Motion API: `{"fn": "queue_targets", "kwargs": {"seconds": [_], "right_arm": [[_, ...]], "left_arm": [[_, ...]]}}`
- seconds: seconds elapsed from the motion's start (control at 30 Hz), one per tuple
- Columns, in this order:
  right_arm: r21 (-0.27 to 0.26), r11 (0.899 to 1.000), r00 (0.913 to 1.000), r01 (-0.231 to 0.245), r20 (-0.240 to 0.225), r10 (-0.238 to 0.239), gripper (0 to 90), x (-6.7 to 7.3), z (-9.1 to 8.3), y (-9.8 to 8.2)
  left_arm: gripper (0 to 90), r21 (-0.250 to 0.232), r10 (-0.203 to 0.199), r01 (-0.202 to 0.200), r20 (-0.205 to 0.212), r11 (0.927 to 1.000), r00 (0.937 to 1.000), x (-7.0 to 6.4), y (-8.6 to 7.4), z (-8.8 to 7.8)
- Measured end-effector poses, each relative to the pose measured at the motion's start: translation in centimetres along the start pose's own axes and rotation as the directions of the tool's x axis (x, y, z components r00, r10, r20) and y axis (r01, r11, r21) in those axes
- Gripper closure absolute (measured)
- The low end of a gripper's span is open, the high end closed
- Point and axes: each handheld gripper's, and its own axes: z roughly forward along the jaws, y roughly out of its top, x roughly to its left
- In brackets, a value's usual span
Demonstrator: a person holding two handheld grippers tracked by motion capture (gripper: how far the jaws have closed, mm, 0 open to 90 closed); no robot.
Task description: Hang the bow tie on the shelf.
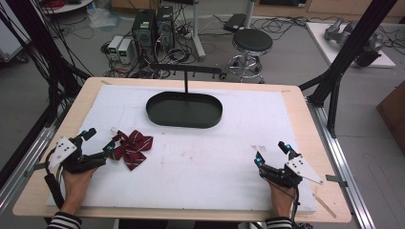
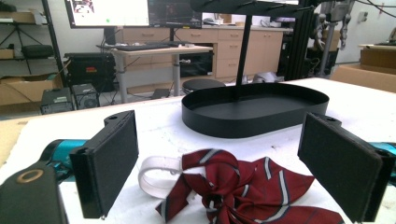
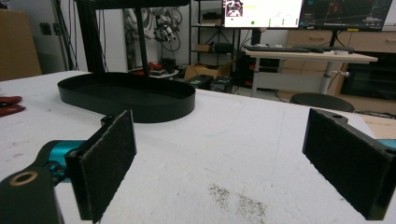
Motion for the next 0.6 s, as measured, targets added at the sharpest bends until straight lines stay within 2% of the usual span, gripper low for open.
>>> {"fn": "queue_targets", "kwargs": {"seconds": [0.17,0.27,0.4,0.53,0.57,0.6], "right_arm": [[0.0,1.0,1.0,-0.001,0.0,0.001,8.8,0.0,0.0,0.0],[0.002,1.0,1.0,-0.003,0.0,0.003,8.8,0.0,0.0,0.0],[0.005,1.0,1.0,0.003,0.004,-0.003,8.8,0.0,0.0,0.0],[0.005,1.0,1.0,0.003,0.004,-0.003,8.8,0.0,0.0,0.0],[0.007,1.0,1.0,0.005,0.004,-0.005,8.8,0.0,0.0,0.0],[0.007,1.0,1.0,0.002,0.002,-0.002,8.8,0.0,0.0,0.0]], "left_arm": [[12.8,0.025,0.041,-0.041,-0.001,0.9988,0.9992,0.5,1.0,0.3],[12.8,0.069,0.051,-0.051,0.003,0.9963,0.9987,1.1,1.3,0.7],[12.8,0.144,0.099,-0.099,0.01,0.9846,0.9951,1.9,1.7,1.2],[12.8,0.191,0.099,-0.1,0.014,0.9765,0.995,2.6,2.3,1.7],[12.9,0.223,0.108,-0.111,0.025,0.9686,0.9939,2.9,2.5,2.0],[12.9,0.223,0.108,-0.111,0.025,0.9686,0.9939,2.9,2.5,2.0]]}}
